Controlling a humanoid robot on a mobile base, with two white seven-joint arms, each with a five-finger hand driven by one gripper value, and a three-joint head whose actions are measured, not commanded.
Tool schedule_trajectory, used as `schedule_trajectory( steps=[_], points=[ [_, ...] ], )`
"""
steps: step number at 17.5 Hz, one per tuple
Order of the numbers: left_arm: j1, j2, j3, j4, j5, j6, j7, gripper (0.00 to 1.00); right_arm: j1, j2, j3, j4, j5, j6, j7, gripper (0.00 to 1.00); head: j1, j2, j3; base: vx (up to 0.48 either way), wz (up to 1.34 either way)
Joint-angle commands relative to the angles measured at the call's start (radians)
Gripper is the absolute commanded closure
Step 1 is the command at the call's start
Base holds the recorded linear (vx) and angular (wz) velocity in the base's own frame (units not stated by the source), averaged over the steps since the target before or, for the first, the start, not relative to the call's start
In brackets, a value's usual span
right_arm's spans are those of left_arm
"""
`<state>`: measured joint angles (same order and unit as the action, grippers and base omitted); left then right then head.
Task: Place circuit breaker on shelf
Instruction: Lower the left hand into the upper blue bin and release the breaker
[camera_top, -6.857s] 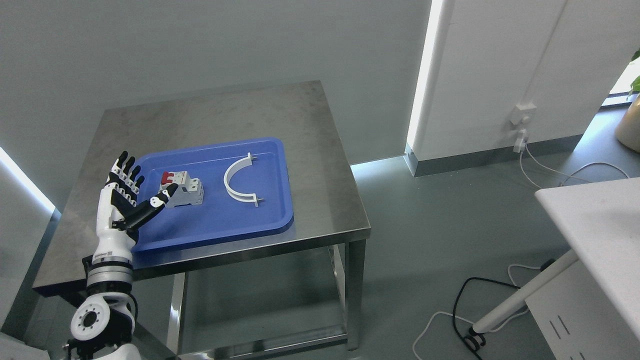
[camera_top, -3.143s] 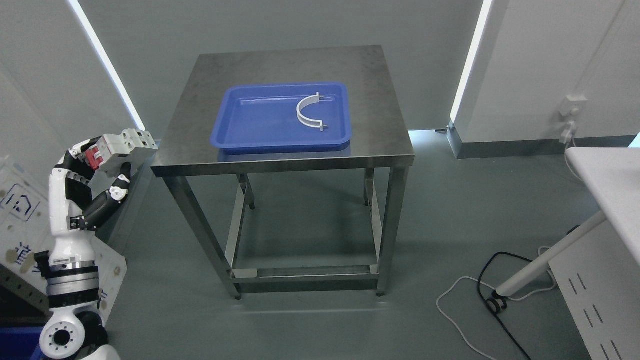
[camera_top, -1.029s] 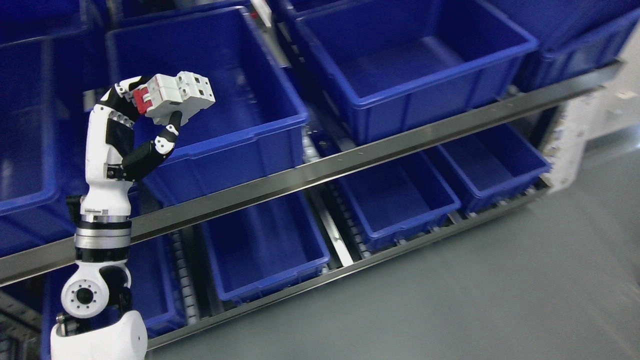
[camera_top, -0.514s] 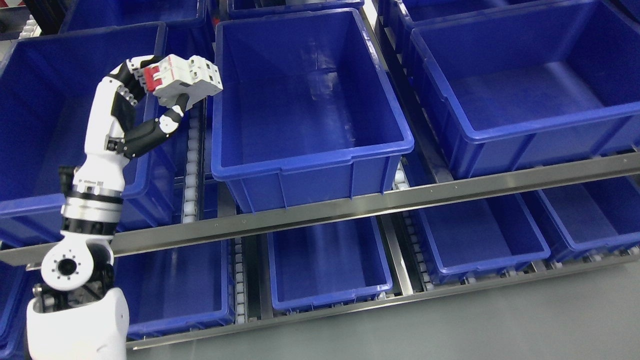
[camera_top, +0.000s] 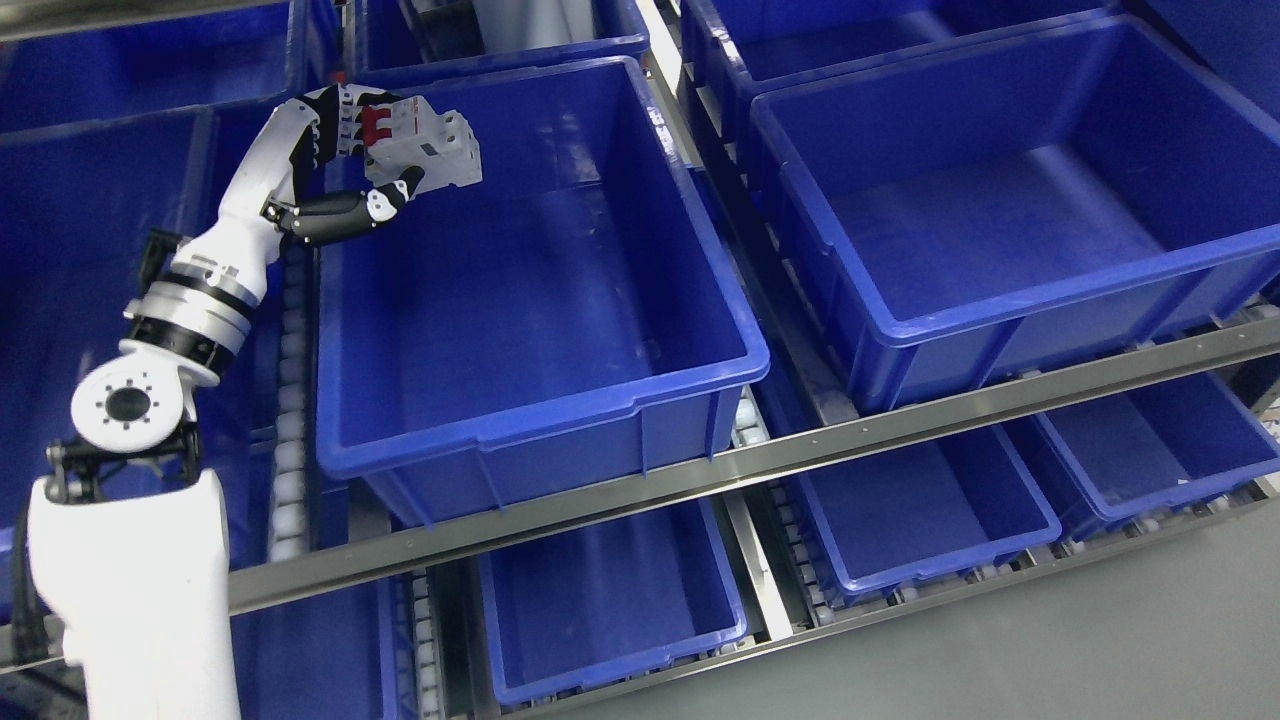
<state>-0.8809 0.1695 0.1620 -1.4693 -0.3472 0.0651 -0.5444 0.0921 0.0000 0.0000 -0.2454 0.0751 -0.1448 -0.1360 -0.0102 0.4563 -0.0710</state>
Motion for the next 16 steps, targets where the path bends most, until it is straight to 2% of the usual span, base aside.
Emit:
schedule_trajectory(
  steps=[1,5,12,16],
  points=[
    [-0.186,0.107,-0.076,0.374,-0.142,-0.001,-0.012,0.96,0.0,-0.017,0.02,0.0,0.0,0.223,0.0,0.0,0.0,0.0,0.0,0.114,-0.17],
    [-0.253,0.107,-0.163,0.57,-0.145,-0.005,0.001,0.95,0.0,-0.017,0.02,0.0,0.0,0.223,0.0,0.0,0.0,0.0,0.0,0.097,-0.1],
    [-0.294,0.088,-0.28,0.753,-0.145,-0.041,0.049,0.93,0.0,-0.017,0.02,0.0,0.0,0.223,0.0,0.0,0.0,0.0,0.0,0.026,-0.05],
    [-0.329,0.038,-0.292,0.858,-0.145,-0.042,0.107,0.89,0.0,-0.017,0.02,0.0,0.0,0.223,0.0,0.0,0.0,0.0,0.0,-0.001,0.01]
  ],
)
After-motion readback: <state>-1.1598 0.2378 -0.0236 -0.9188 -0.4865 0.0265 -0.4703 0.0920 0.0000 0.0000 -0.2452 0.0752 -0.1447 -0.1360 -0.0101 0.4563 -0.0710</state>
